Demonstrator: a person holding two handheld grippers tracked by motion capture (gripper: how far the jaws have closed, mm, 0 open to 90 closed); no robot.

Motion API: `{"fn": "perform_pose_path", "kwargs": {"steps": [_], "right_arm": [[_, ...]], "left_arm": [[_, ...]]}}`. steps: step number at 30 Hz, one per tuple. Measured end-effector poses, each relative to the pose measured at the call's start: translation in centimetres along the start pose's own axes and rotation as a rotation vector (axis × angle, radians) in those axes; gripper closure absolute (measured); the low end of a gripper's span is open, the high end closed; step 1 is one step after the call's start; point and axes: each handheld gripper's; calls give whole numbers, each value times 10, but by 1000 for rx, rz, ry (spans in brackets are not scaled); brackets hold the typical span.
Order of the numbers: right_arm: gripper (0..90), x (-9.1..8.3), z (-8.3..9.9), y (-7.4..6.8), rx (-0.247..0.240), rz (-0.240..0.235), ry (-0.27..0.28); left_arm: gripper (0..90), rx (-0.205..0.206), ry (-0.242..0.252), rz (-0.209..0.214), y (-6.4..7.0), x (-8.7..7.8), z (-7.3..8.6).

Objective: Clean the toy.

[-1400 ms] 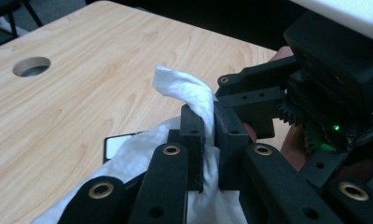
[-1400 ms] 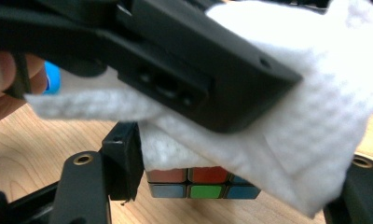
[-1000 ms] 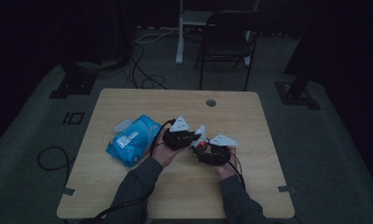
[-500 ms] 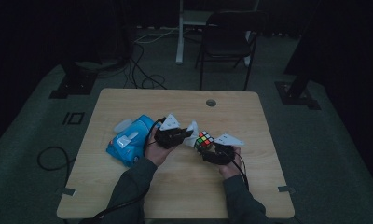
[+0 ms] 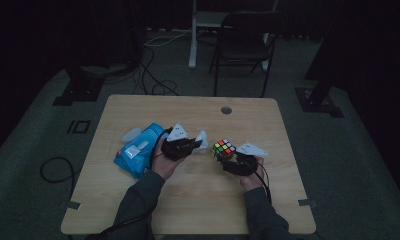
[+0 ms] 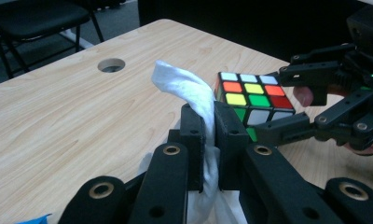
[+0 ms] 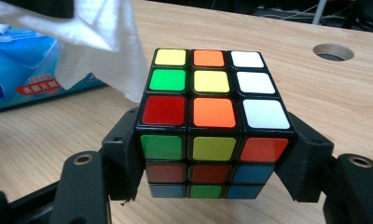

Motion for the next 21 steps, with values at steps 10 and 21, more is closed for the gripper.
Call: {"fn": "perform_pose_path", "kwargs": {"steps": [10, 21], "right_arm": [[342, -4, 3, 6, -26, 36, -5], [342, -9, 5, 14, -18, 56, -6]], "left_arm": [[847, -16, -10, -22, -4, -4, 8], [847, -25, -14, -33, -6, -6, 12]]}}
Point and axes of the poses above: each handheld gripper's, and its own axes: x roughly forward along the jaws, z roughly out of its underside, y roughly to its right, and after that the axes turned 3 degrees about x, right-handed
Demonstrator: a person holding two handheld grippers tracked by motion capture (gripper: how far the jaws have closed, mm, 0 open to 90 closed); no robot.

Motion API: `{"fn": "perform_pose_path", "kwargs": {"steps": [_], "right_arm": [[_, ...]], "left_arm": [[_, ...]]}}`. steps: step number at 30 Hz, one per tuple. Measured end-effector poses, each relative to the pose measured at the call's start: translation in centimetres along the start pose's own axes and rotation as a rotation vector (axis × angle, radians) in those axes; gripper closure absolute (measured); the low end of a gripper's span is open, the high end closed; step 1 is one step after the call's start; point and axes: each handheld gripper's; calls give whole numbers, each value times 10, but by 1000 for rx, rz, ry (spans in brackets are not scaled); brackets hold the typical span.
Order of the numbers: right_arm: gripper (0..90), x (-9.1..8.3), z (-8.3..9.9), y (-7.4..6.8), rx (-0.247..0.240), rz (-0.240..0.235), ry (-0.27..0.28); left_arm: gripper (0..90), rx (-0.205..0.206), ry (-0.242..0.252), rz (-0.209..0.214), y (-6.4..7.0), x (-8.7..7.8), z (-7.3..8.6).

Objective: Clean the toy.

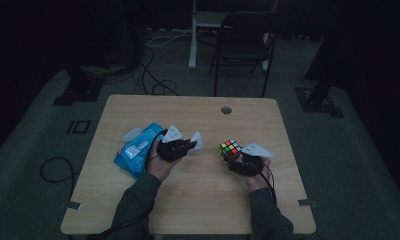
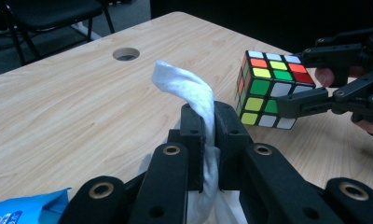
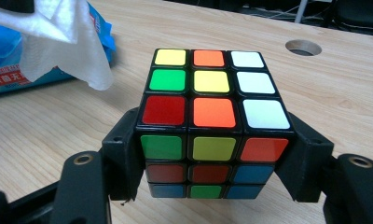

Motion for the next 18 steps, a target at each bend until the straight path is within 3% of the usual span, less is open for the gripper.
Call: {"fn": "perform_pose_path", "kwargs": {"steps": [18], "right_arm": [[342, 2, 7, 8, 4, 25, -19]], "left_arm": [[846, -19, -30, -41, -5, -1, 18]]}}
Point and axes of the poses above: each handheld gripper's, and its own axes: x roughly forward along the jaws, z roughly out of its underside, y roughly to its right, and after that the axes turned 3 degrees about x, right-handed
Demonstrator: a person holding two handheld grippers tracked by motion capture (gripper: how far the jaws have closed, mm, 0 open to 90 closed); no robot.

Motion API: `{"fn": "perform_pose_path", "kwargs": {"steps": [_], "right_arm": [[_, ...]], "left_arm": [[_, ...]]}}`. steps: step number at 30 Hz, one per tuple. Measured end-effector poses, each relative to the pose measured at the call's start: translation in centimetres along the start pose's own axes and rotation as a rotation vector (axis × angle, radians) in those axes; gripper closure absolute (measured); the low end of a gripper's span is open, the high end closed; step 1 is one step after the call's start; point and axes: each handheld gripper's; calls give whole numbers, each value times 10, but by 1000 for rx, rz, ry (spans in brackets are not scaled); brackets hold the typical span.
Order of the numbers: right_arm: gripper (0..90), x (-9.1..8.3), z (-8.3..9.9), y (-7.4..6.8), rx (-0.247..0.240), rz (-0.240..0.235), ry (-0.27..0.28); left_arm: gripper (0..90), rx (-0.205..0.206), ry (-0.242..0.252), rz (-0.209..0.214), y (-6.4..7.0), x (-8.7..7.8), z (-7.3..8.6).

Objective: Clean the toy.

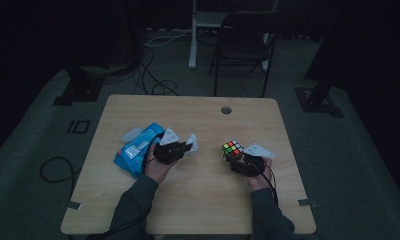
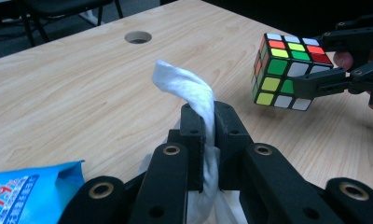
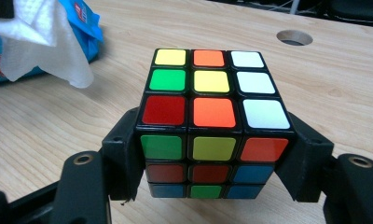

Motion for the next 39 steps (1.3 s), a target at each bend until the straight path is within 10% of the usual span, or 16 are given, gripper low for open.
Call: {"fn": "perform_pose_path", "kwargs": {"steps": [39], "right_arm": [[341, 20, 14, 3, -4, 66, -67]], "left_arm": [[828, -55, -95, -54, -3, 13, 46]]}}
Point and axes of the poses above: each handheld gripper's, and its own axes: x roughly forward along the jaws, z roughly out of its underside, y roughly to its right, and after that the axes turned 3 degrees about x, right-handed
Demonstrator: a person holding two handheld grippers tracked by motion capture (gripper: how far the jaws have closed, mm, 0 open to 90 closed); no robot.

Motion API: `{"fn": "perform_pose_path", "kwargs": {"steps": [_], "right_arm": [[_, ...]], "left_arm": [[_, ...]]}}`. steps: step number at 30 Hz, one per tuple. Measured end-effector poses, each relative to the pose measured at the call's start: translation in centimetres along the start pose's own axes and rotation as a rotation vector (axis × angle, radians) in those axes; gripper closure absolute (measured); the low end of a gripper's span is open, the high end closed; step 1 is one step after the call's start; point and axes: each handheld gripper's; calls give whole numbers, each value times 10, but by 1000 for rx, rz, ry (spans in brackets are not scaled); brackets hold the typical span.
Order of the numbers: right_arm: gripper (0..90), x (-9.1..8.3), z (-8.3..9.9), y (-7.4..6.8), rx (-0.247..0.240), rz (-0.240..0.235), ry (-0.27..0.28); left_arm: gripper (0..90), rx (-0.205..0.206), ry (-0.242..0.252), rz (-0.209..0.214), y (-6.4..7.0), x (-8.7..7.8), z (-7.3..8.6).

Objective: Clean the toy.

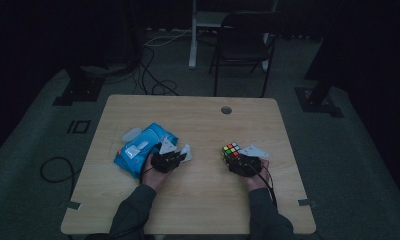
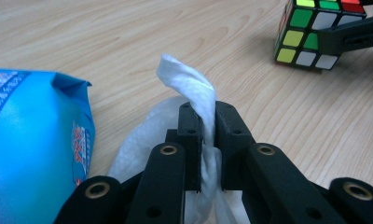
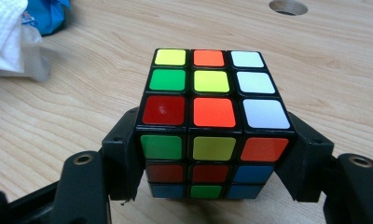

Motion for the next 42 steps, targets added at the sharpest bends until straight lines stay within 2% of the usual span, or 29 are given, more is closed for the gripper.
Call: {"fn": "perform_pose_path", "kwargs": {"steps": [13, 19, 25, 29, 30, 32, 42], "right_arm": [[341, 2, 2, 0, -5, 4, -6], [340, 2, 2, 0, -10, 8, -5], [337, 2, 2, -1, -16, 11, -11], [286, 0, 1, -1, -9, -4, 2], [243, 0, 1, -1, -13, -10, 8], [214, 0, 1, 0, -11, -14, 8], [187, -6, -2, -2, -11, -20, 51]], "left_arm": [[813, -9, -6, 0, -1, 1, 3], [787, -11, -6, 2, -1, 1, 3], [721, -15, -4, 10, -1, 1, 2], [677, -20, 2, 16, -1, 0, 2], [659, -20, 4, 16, -2, 0, 2], [640, -26, 12, 21, -2, -1, 1], [558, -46, 46, 25, -6, -6, 0]]}}
Point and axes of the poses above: each handheld gripper's, and its own axes: x roughly forward along the jaws, z roughly out of its underside, y roughly to its right, and after that the axes turned 3 degrees about x, right-handed
